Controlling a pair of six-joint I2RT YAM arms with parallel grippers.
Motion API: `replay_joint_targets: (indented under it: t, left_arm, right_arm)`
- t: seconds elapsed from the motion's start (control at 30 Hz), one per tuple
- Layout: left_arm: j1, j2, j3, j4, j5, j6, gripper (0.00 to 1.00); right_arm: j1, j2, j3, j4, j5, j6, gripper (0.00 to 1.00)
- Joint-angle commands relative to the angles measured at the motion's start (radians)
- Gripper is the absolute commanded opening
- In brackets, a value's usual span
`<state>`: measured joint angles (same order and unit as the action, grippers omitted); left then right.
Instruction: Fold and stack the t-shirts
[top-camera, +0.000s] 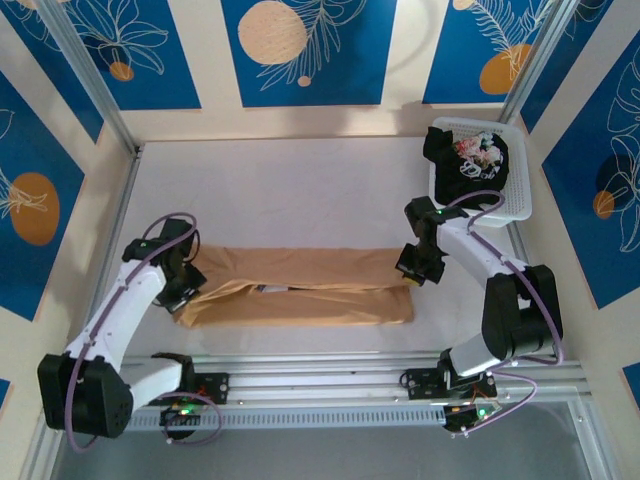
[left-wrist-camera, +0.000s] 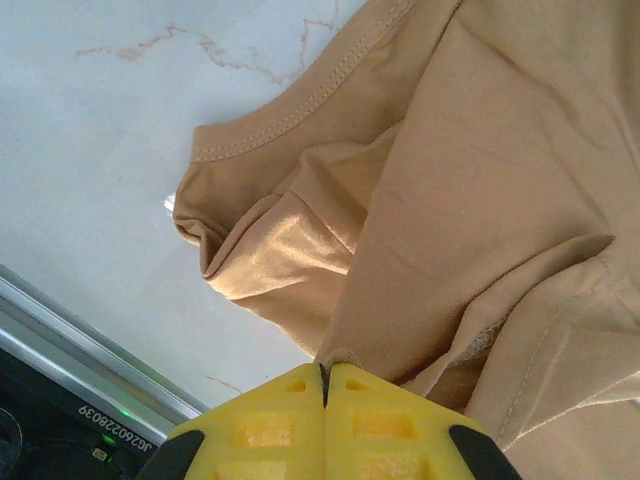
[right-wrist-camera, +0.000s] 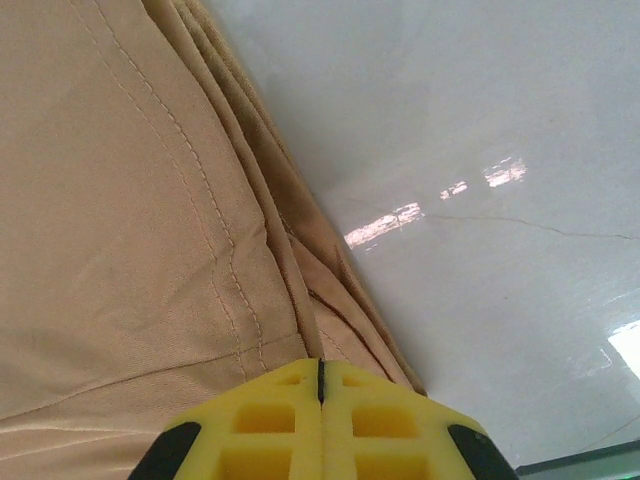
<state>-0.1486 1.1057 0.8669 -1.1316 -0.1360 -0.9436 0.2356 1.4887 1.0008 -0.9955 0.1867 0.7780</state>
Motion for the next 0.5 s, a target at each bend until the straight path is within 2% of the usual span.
replay_joint_targets:
  t: [0.0,0.03,0.13,0.23,0.33,0.47]
  left_arm:
    - [-0.009,-0.006,-0.051,-0.026,0.002,-0.037,0.13]
    - [-0.009,0.002,-0.054,-0.017,0.016,-0.035,0.25]
    - [-0.009,0.018,0.003,-0.021,-0.015,-0.020,0.48]
    - [0.004,0.057,0.108,0.010,-0.061,0.035,0.61]
    - [0.059,0.166,0.206,0.077,-0.033,0.087,0.61]
    - [0.129,0.337,0.279,0.251,0.064,0.155,0.61]
  right_arm:
    - [0.008,0.004,-0.019,-0.026,-0.010,0.022,0.00]
    - [0.008,-0.001,-0.019,-0.031,-0.005,0.023,0.01]
    - [0.006,-0.043,-0.002,-0.040,0.036,0.030,0.26]
    - [0.002,-0.081,0.025,0.001,0.062,0.023,0.44]
    - [-0.010,-0.034,0.076,0.044,0.043,0.021,0.45]
    - [-0.010,0.088,0.153,0.098,0.006,0.008,0.40]
